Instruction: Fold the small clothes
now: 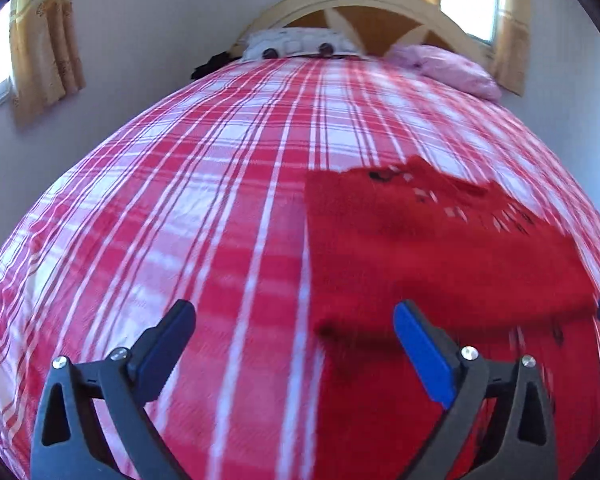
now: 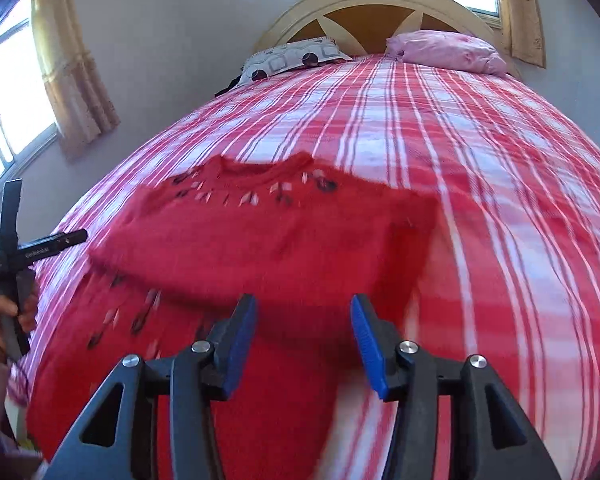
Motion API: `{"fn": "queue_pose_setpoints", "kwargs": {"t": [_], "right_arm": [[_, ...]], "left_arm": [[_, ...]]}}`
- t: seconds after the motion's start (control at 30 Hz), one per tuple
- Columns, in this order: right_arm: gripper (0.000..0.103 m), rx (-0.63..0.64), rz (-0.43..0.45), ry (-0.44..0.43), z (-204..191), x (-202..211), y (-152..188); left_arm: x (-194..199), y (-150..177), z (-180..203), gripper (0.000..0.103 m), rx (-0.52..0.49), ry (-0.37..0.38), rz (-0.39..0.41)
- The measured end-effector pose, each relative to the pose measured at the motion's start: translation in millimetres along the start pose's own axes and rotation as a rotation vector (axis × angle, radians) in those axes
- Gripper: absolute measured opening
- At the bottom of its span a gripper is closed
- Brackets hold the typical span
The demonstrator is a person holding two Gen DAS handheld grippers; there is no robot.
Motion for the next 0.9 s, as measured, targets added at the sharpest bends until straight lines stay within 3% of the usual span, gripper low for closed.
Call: {"fn": "queue_pose_setpoints", "kwargs": {"t": [0.2, 0.37, 0.5, 0.7, 0.9], "right_arm": [[0.050, -0.145, -0.022, -0.046, 14.0, 54.2, 79.4], [0.050, -0.155, -0.019, -0.047, 7.0, 87.3, 114.6], [0.050, -0.177, -0.025, -0.064, 0.6, 105.9, 138.4], [0.050, -0.189, -0.026, -0.084, -12.0, 121.5, 165.4], [0.050, -0.139, -0.054, -0.091, -28.6, 131.9, 183.9]], "left_arm": [[54.8, 54.8, -18.9, 0.102, 0.040, 0.115, 0.081], [76.7, 78.8, -16.6, 0.102, 0.001, 0.160, 0.108], [85.5, 104.6, -5.9, 0.102, -0.022, 0.249, 0.068], [93.8, 154.0, 17.6, 0.102, -0.085, 0.322, -0.025], [98.9, 179.6, 32.8, 0.102, -0.157, 0.331, -0.076]]}}
Point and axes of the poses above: each gripper's, at about its wrist camera, not at the fingertips, and x roughly against the way its jaws point, z to its right, y to its underside, the point moved 8 cm from there along -x, roughly the way its jaws point, and after that the axes turned 9 degrees about y, right-handed, at the moved point
